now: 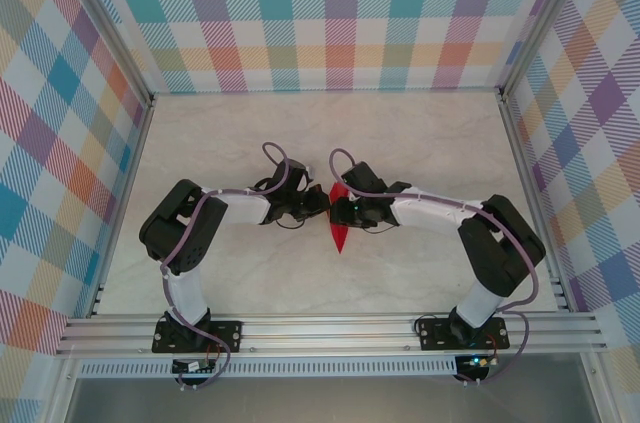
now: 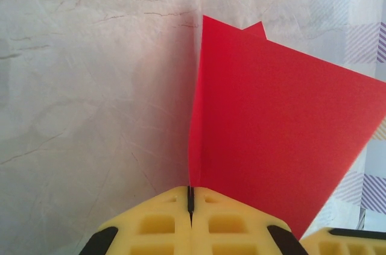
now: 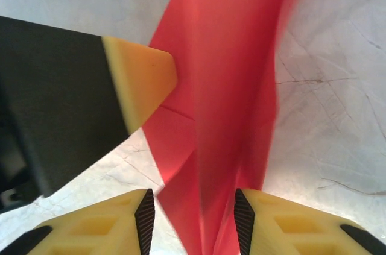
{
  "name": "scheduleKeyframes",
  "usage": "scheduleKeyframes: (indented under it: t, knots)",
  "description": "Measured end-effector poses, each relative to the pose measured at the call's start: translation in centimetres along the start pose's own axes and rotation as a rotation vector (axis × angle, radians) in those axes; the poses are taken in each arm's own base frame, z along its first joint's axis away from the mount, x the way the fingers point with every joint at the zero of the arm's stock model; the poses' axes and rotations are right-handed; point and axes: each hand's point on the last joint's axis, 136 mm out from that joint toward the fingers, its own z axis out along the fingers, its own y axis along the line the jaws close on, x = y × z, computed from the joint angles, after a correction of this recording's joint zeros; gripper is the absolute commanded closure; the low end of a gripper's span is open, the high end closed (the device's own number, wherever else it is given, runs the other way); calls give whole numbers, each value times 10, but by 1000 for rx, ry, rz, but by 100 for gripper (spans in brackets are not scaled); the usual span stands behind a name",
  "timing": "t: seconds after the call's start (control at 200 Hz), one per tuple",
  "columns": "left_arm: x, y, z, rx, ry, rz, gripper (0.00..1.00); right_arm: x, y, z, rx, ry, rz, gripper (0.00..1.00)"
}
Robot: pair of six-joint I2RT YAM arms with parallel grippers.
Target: Fold a paper plane with a square sheet of paper (pick it up from the middle)
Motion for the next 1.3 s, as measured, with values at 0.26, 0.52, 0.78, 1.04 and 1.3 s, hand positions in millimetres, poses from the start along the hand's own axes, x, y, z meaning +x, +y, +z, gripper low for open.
scheduleKeyframes:
  t: [0.26, 0.52, 0.78, 1.04, 1.3]
  knots:
    - [0, 0, 0, 0, 0, 0, 100, 3, -4, 7, 20, 23, 5, 54]
    - [0, 0, 0, 0, 0, 0, 99, 6, -3, 10, 12, 40, 2, 42]
    - [0, -1, 0, 5, 1, 0, 98, 6, 2, 11, -26, 36, -21, 35]
    - [-1, -1, 0, 8, 1, -3, 95, 8, -3, 11, -4, 38, -26, 54]
    - [0, 10, -2, -17, -3, -14, 82, 3, -11, 10, 98, 32, -14, 76]
